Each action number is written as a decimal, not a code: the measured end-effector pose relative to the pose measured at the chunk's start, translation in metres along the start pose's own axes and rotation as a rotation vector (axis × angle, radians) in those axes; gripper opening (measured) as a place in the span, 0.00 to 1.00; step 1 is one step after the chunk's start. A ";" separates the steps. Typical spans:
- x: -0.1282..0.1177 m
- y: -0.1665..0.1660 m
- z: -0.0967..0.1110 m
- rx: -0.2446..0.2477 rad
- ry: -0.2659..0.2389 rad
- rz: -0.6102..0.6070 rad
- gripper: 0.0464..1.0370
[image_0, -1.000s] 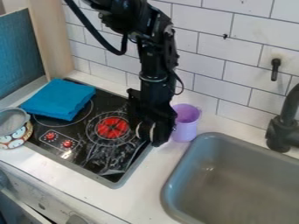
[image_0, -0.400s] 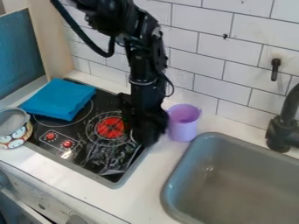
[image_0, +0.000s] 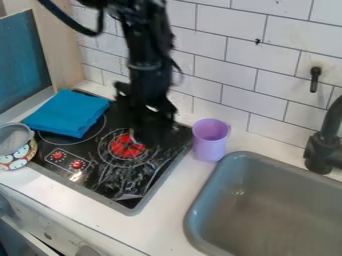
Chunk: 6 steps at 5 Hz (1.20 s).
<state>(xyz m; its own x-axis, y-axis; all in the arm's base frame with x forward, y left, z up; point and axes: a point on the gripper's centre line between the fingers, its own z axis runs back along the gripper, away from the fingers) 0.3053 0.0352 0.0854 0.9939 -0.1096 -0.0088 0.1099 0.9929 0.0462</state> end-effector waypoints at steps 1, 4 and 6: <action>0.005 0.040 0.012 0.024 -0.023 0.022 0.61; 0.017 0.097 -0.009 0.045 0.019 -0.028 0.61; 0.037 0.103 -0.029 0.029 0.029 -0.060 0.61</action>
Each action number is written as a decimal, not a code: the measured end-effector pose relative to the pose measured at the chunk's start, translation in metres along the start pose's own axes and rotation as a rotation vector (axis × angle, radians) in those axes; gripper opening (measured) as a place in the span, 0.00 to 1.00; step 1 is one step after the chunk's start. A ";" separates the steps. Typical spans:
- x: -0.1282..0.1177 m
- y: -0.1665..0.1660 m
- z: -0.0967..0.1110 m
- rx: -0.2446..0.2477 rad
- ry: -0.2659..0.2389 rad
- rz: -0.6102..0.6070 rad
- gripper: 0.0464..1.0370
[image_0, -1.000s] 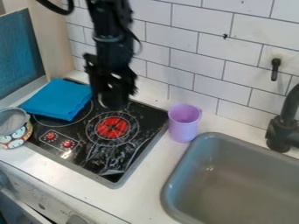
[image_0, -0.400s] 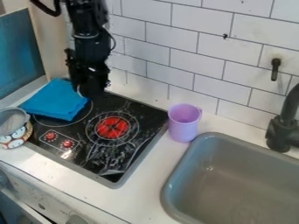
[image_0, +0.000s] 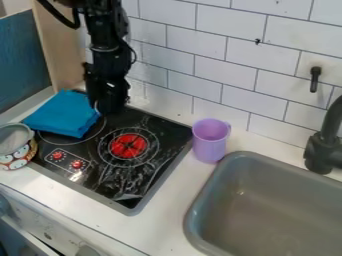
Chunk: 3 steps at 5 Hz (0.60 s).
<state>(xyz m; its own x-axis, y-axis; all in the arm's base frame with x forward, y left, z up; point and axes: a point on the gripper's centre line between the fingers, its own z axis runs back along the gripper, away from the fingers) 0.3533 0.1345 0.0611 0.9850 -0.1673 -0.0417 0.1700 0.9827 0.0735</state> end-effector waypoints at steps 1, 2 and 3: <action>0.011 0.004 -0.015 -0.014 0.027 -0.008 0.61; 0.021 0.002 -0.014 -0.020 0.043 -0.016 0.61; 0.027 0.002 -0.016 -0.064 0.066 -0.054 0.61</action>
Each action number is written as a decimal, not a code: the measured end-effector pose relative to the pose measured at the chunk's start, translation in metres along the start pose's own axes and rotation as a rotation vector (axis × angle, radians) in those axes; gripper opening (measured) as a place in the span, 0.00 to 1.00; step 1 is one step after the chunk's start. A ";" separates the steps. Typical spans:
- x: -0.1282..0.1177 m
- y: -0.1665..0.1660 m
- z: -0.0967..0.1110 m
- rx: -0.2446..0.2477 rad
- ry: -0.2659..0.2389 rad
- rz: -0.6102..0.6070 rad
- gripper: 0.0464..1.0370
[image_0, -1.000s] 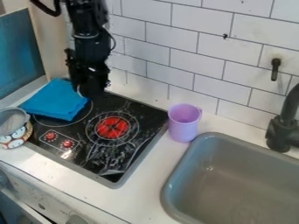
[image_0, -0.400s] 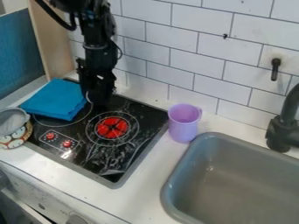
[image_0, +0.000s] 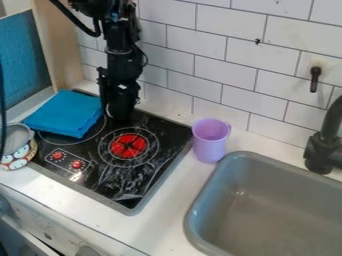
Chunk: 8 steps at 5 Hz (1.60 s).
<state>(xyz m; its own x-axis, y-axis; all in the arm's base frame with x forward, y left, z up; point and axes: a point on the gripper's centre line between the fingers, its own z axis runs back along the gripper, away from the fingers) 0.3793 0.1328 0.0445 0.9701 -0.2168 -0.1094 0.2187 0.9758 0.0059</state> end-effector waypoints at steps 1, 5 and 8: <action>-0.001 -0.003 0.001 -0.027 0.004 0.001 0.71; -0.045 -0.032 0.026 -0.004 -0.072 0.117 0.96; -0.061 -0.138 0.051 -0.077 -0.044 -0.068 0.96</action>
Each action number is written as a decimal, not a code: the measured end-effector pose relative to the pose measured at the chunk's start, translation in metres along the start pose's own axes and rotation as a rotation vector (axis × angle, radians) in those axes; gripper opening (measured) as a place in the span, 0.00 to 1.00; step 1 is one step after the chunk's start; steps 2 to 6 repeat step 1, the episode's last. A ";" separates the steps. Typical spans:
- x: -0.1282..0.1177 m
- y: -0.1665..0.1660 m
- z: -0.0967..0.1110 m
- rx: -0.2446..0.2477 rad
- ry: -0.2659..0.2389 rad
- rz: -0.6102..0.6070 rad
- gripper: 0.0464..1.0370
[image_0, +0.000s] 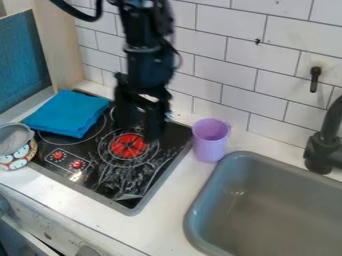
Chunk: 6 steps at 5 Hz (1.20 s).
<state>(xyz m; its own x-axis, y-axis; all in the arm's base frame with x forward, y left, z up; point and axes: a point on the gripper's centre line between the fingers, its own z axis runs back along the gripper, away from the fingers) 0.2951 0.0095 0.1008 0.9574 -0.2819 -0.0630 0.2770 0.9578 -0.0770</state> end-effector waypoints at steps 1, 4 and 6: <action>0.010 -0.030 -0.001 -0.033 -0.017 -0.055 0.96; 0.010 -0.030 -0.001 -0.033 -0.017 -0.055 0.96; 0.010 -0.030 -0.001 -0.033 -0.017 -0.055 0.96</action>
